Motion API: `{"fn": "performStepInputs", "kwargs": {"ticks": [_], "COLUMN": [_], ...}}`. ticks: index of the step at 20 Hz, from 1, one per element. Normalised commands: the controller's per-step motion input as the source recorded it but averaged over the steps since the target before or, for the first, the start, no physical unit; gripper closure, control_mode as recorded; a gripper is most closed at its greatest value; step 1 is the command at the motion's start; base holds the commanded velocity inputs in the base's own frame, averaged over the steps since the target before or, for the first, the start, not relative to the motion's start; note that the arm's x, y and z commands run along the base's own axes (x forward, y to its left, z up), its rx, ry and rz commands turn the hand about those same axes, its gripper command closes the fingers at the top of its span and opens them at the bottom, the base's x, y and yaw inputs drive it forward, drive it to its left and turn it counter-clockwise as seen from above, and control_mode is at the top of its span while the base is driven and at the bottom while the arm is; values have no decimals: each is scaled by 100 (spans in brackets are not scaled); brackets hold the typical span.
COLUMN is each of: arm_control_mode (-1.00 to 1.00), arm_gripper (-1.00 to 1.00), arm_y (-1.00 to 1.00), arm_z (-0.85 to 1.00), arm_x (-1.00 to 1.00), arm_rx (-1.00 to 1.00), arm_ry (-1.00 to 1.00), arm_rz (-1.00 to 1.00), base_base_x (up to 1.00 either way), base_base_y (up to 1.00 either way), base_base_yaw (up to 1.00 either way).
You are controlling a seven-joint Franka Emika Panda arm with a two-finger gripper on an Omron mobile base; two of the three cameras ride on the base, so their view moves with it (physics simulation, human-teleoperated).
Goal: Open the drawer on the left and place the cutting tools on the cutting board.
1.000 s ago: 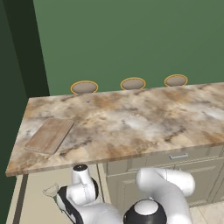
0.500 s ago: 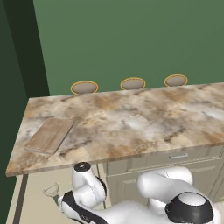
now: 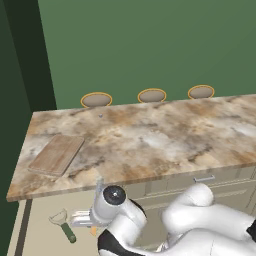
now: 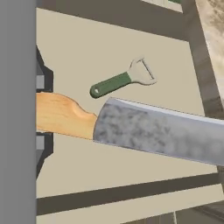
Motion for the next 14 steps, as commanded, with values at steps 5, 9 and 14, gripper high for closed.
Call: {"fn": "performStepInputs", "kwargs": {"ticks": [5,9,14], "arm_control_mode": [-100,-100,-100], "arm_gripper": [100,100,100], "arm_y": [7,37,44], "arm_z": [100,100,100], "arm_x": [78,97,100], "arm_rx": [5,0,1], "arm_ry": [-12,-2,4], "arm_rz": [-35,-32,-23], "base_base_x": [0,0,0], "base_base_y": [0,0,0], "base_base_yaw": [0,0,0]}}
